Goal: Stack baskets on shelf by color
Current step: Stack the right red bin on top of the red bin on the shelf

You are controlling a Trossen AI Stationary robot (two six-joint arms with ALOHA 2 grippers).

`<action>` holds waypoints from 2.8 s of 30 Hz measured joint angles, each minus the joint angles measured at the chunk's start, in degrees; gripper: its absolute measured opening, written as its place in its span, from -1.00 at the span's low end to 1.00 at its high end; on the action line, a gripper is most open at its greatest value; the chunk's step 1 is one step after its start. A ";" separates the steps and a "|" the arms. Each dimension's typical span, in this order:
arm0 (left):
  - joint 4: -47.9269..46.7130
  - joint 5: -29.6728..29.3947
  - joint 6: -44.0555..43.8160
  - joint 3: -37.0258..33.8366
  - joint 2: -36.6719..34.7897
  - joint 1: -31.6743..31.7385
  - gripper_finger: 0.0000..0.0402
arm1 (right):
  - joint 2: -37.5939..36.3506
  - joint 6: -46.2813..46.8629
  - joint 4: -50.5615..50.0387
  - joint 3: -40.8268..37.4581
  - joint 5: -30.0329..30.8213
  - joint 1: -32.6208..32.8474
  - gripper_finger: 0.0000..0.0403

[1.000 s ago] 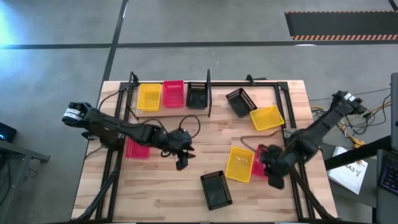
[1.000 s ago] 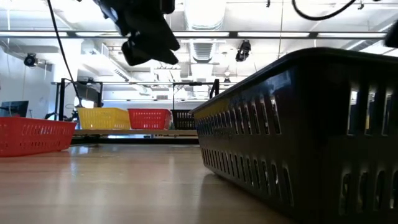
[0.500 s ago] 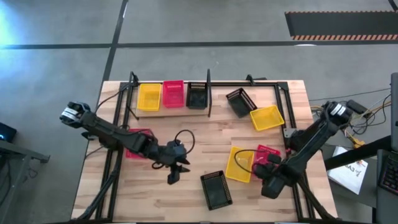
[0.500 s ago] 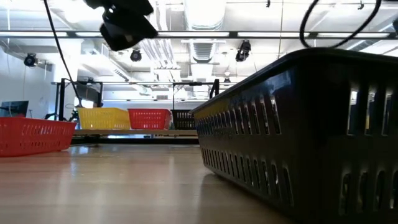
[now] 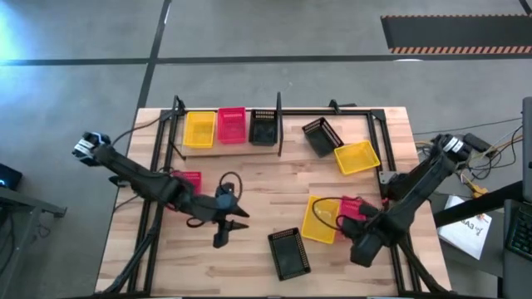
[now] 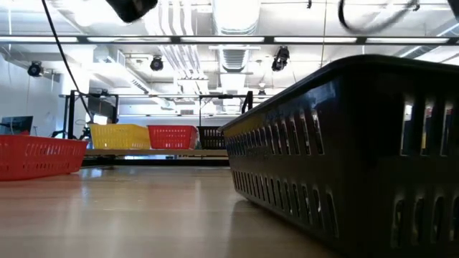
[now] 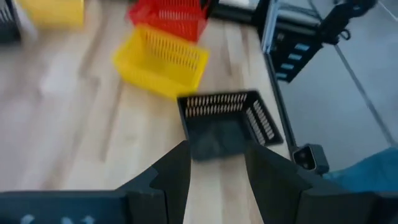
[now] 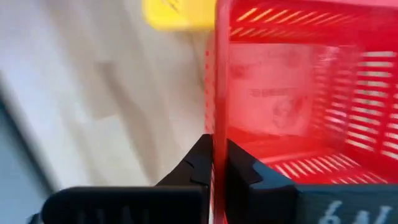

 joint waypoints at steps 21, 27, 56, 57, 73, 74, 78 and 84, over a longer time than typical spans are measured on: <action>-7.63 11.91 38.66 18.70 9.22 3.70 -0.32 | 16.53 -75.37 -0.15 35.71 -0.35 -19.34 -0.96; -8.43 10.00 37.72 18.61 10.74 3.79 -0.32 | 22.18 -85.46 -3.08 42.34 0.02 -23.02 -0.96; -20.96 19.15 26.73 13.51 10.64 4.09 -0.99 | 27.56 -89.91 7.06 48.88 -0.21 -25.74 -0.58; -21.15 18.91 25.47 13.20 10.63 3.98 -1.00 | 27.56 -89.89 7.27 49.20 0.15 -26.03 -0.49; -26.85 0.78 -22.10 16.67 8.17 6.63 -1.00 | 15.56 -53.20 -12.28 44.44 15.82 -24.56 -0.10; -30.04 -0.63 -24.70 18.24 8.17 8.91 -1.00 | 13.82 -50.72 -12.34 42.29 17.19 -23.95 -0.13; -39.17 -3.11 -27.58 23.58 8.89 21.43 -1.00 | 6.55 -42.84 -10.88 33.64 21.53 -21.00 -0.23; -40.54 -2.88 -25.62 26.58 11.27 41.39 -1.00 | -3.28 -36.33 -6.65 23.42 25.48 -17.69 -0.38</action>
